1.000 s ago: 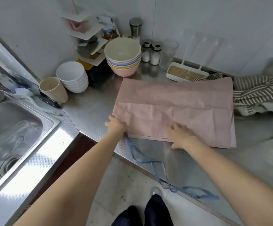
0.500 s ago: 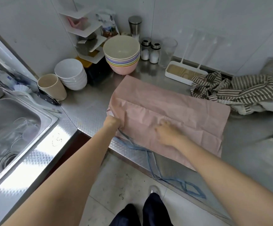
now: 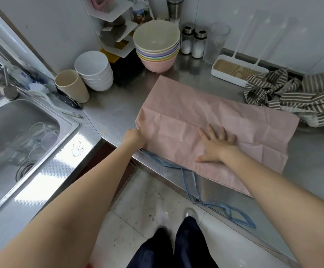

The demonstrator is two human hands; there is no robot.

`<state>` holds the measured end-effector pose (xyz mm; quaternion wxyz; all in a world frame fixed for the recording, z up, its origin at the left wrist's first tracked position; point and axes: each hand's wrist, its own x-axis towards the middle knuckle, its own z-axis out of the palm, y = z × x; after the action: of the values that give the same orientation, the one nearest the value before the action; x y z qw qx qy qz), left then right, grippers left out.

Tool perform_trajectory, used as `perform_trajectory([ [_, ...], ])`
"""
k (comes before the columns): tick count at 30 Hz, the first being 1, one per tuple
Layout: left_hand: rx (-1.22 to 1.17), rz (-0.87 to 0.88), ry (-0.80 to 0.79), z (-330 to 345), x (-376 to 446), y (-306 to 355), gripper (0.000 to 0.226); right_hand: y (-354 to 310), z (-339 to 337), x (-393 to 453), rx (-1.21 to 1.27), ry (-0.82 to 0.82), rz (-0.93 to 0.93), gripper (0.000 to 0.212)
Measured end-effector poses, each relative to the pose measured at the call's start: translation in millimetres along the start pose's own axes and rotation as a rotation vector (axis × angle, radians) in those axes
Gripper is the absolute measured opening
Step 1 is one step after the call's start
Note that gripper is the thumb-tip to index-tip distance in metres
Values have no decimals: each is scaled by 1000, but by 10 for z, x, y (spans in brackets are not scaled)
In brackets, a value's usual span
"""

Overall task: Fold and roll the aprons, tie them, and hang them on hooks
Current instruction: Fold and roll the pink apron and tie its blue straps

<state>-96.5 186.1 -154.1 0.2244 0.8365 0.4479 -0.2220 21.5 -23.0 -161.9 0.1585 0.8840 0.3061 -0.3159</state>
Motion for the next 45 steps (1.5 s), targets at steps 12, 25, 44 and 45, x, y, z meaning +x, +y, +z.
perform_trajectory([
  [12,385,505,104,-110,76,369,72,-17,-207,80,63,133,8,86],
  [25,864,660,-91,309,-68,1336,99,344,-20,31,89,58,-79,71],
  [44,754,675,23,-296,668,1790,80,1031,-659,879,115,148,7,111],
  [45,786,674,14,-315,735,1813,85,1028,-670,896,157,136,-19,104],
])
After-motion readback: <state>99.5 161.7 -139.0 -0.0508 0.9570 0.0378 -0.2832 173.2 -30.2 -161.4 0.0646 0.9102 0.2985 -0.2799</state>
